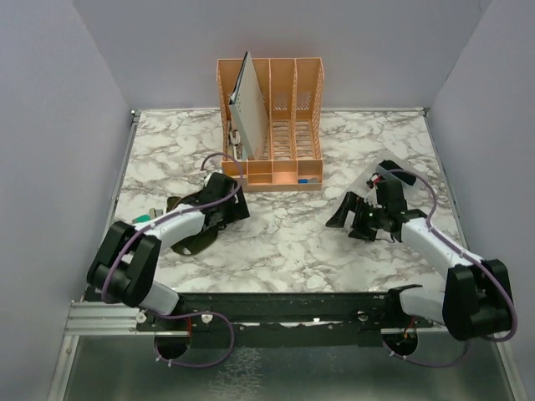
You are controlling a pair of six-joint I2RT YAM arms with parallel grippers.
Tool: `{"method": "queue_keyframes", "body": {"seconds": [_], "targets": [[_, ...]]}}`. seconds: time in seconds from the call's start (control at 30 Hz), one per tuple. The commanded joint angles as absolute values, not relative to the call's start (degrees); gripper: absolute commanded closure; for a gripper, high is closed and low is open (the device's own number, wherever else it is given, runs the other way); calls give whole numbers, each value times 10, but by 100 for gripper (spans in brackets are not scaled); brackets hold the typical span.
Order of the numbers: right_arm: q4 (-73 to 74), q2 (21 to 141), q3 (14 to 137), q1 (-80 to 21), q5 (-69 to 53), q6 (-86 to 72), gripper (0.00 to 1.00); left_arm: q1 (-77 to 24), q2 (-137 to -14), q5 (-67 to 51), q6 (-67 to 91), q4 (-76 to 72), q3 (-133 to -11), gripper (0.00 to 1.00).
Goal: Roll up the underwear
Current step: Move the storage box to the center of the board.
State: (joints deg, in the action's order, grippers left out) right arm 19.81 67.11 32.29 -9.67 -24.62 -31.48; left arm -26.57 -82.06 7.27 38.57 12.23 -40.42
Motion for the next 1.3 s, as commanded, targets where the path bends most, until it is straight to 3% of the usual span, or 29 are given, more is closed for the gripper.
{"method": "queue_keyframes", "body": {"seconds": [0.0, 0.17, 0.33, 0.43, 0.57, 0.77, 1.03, 1.27], "targets": [[122, 751, 373, -94, -157, -300, 0, -262, -879, -7, 349, 83, -440, 1], [118, 849, 466, -94, -214, -244, 0, -262, -876, -33, 358, 72, -426, 1], [180, 786, 486, -94, -223, -231, 0, -262, -826, -70, 362, 59, -385, 1], [252, 686, 468, -94, -131, -254, 0, -265, -786, -101, 358, 51, -360, 1], [370, 580, 451, -94, 96, -344, 0, -267, -728, -118, 356, 49, -331, 1], [415, 549, 417, -94, 199, -416, 0, -268, -638, -134, 374, 28, -288, 1], [288, 625, 380, -93, 122, -391, 0, -268, -595, -102, 365, 90, -278, 1], [175, 731, 425, -93, 35, -326, 0, -267, -541, -48, 390, 121, -269, 1]]}}
